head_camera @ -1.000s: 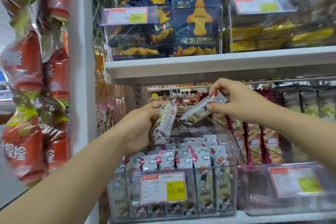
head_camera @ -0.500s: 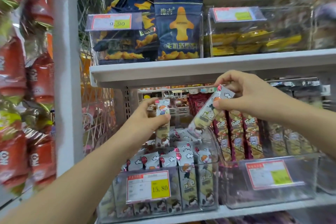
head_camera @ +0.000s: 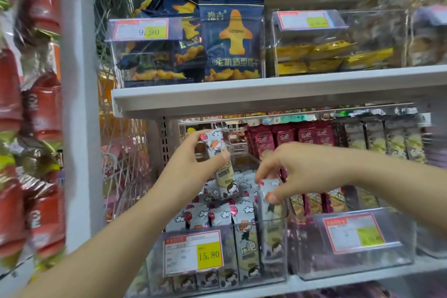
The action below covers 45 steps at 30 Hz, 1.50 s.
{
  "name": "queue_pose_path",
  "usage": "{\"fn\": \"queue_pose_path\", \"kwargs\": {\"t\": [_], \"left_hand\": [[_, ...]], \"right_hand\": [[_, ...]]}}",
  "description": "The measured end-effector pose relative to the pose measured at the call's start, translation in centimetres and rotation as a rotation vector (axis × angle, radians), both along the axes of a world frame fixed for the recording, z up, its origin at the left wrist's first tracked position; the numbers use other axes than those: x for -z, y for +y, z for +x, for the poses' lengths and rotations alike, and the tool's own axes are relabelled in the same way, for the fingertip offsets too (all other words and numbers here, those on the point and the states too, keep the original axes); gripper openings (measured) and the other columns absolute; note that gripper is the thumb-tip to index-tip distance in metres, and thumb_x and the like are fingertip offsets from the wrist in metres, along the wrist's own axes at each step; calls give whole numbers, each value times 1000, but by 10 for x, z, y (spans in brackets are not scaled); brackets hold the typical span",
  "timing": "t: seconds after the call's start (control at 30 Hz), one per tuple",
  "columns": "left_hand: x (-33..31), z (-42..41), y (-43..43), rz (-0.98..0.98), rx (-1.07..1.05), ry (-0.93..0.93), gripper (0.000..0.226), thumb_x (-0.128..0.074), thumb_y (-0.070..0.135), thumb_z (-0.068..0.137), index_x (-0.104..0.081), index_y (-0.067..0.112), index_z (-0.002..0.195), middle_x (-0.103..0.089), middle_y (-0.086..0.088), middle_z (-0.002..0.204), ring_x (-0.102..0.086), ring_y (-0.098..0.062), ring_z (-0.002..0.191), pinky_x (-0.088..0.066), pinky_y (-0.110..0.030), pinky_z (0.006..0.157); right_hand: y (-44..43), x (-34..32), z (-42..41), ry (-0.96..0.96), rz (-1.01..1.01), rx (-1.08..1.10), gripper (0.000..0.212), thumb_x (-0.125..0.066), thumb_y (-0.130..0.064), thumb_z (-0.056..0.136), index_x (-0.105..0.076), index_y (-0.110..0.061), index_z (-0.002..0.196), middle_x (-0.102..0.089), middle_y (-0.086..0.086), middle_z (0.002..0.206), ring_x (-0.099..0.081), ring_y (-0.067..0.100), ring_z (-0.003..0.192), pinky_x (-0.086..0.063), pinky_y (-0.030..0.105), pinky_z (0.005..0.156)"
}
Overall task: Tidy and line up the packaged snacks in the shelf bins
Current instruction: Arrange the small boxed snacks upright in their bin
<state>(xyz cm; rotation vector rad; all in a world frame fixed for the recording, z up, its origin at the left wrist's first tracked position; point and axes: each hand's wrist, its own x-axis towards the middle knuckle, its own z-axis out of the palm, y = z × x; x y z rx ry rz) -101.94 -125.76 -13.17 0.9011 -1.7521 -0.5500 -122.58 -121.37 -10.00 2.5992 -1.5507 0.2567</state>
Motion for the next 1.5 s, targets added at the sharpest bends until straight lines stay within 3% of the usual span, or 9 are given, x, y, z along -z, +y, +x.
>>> {"fn": "queue_pose_path", "kwargs": {"t": [0.3,0.43,0.53,0.73,0.83,0.97,1.1,1.2,1.5], "left_hand": [[5,6,2,-24,7,1,42,-65,37,85,-49,37,124,-65,21,102,-63,6,86,-52,-27,81],[3,2,5,-27,12,27,35,-65,39,83,-54,38,117,-65,19,103,-63,-3,94,-51,-41,92],[2,-4,7,-25,45,79,30,-69,41,81,-58,38,109,-68,15,100,-66,-9,92,-51,-46,92],[-7,-30,14,-98,74,136,30,-74,34,78,-60,23,102,-67,-10,103,-64,-27,95,-52,-50,87],[-10,-45,17,-98,185,137,25,-74,22,79,-61,23,101,-70,-5,96,-68,-25,90,-58,-40,77],[-11,-50,15,-21,310,154,35,-71,31,76,-56,26,107,-69,4,98,-69,-8,83,-54,-23,69],[-6,-32,4,35,179,-426,57,-56,75,62,-58,36,102,-67,15,104,-63,-1,95,-49,-31,91],[0,-31,4,87,173,-825,50,-56,76,70,-59,39,102,-61,12,118,-59,-7,107,-46,-37,97],[5,-24,-6,36,155,-971,38,-62,48,85,-49,32,117,-45,26,100,-47,8,85,-35,-9,71]], "right_hand": [[-7,18,0,108,-33,16,30,-48,-41,96,-54,-40,125,-57,-16,123,-29,6,132,1,46,118],[-5,24,9,66,16,-68,30,-54,-39,93,-58,-31,122,-59,-16,120,-50,-4,104,-30,23,106],[-2,21,4,-181,42,-106,19,-61,-40,88,-64,-35,106,-67,-22,103,-63,2,96,-51,28,90],[1,7,-12,-731,-120,-207,48,-74,-30,76,-49,-40,116,-60,-15,113,-63,1,89,-52,22,85],[0,7,-5,-722,-164,-245,58,-72,-21,80,-40,-40,125,-61,-10,112,-61,-2,93,-50,14,81],[-2,7,-10,-743,-265,-258,57,-68,-17,84,-40,-42,127,-64,0,103,-66,17,86,-54,34,80],[-6,8,-21,-942,-291,-266,55,-69,-11,82,-41,-47,113,-58,-3,111,-69,11,84,-58,32,79],[-10,9,-20,-1087,-274,-274,39,-67,-5,83,-48,-30,107,-62,1,107,-70,12,83,-57,25,78],[-25,10,-10,-1042,-217,-284,37,-66,-7,85,-48,-24,113,-64,-7,106,-66,1,91,-51,12,78]]}}
